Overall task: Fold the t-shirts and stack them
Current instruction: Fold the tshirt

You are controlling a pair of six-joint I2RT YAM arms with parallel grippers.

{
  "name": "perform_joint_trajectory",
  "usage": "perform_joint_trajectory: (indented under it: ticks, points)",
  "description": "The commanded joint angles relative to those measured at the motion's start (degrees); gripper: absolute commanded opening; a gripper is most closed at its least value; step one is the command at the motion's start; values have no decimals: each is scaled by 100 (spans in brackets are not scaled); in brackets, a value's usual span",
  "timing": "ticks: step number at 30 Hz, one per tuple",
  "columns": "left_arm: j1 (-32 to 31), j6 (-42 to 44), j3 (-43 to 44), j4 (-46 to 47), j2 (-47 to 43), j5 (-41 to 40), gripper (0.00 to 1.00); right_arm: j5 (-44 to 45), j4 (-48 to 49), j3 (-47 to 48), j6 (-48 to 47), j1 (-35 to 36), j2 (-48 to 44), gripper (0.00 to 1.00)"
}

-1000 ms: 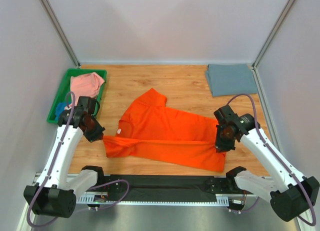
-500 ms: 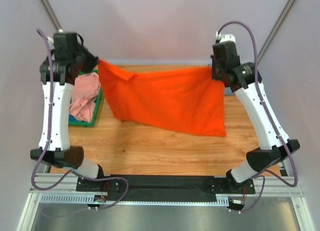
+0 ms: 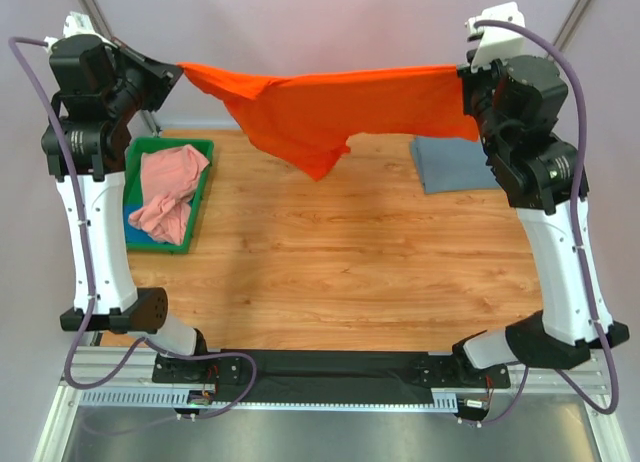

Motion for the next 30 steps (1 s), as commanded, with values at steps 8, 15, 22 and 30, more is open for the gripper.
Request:
perform_joint_trajectory:
  ticks: [8,15,22,30]
  points:
    - [-38,568,-3036,-808,-2361,-774,0,628,-2107,-3156,1618,239,-1250,0]
    - [-750,-111,-7603,-1839,-4210,-2100,0,-689,-2989,-5575,3984,740,-1761,0]
    - [-653,109,-8147,-1328,-3388,-1925,0,-1507,-3094,-5794,4538,793,-794,0]
    - [-653,38,-8340,-1302,-2955,-1811,0,-1604,-3041,-6366,4829,784,-960,0]
